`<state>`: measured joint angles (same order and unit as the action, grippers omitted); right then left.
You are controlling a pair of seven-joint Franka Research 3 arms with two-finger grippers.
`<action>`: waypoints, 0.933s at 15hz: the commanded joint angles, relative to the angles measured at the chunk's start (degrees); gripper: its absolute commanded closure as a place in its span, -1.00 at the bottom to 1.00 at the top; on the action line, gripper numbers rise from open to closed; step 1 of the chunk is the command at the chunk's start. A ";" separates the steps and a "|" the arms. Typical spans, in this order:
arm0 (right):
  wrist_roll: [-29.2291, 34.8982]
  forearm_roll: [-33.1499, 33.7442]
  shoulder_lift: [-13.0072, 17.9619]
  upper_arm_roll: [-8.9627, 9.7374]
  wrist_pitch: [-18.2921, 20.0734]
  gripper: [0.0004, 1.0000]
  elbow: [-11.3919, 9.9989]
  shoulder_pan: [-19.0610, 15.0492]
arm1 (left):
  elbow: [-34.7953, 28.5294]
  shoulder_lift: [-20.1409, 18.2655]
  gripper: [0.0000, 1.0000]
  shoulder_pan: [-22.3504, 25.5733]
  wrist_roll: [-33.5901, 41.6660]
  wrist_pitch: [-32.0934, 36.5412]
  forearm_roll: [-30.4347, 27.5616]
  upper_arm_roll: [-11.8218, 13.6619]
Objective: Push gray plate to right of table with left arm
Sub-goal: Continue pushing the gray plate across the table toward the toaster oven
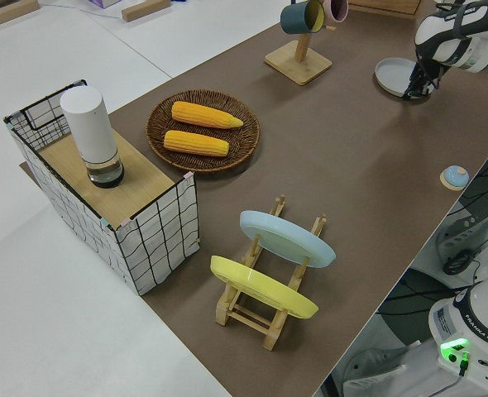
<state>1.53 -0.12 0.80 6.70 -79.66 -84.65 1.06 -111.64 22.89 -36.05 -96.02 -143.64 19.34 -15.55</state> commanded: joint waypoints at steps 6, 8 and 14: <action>0.14 -0.59 0.17 0.77 0.83 -0.97 0.45 -1.15 | 4.76 5.23 1.00 -2.80 -3.12 1.53 2.98 0.69; 0.14 -0.59 0.17 0.77 0.83 -0.97 0.45 -1.15 | 4.85 4.97 0.90 -2.63 -2.59 1.61 3.25 0.78; 0.14 -0.59 0.17 0.77 0.83 -0.97 0.45 -1.15 | 6.08 3.13 -0.40 -1.83 -1.45 4.59 3.25 1.05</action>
<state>1.53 -0.12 0.80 6.70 -79.66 -84.65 1.06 -108.31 25.44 -37.28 -97.59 -142.86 21.24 -15.37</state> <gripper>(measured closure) 0.013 0.648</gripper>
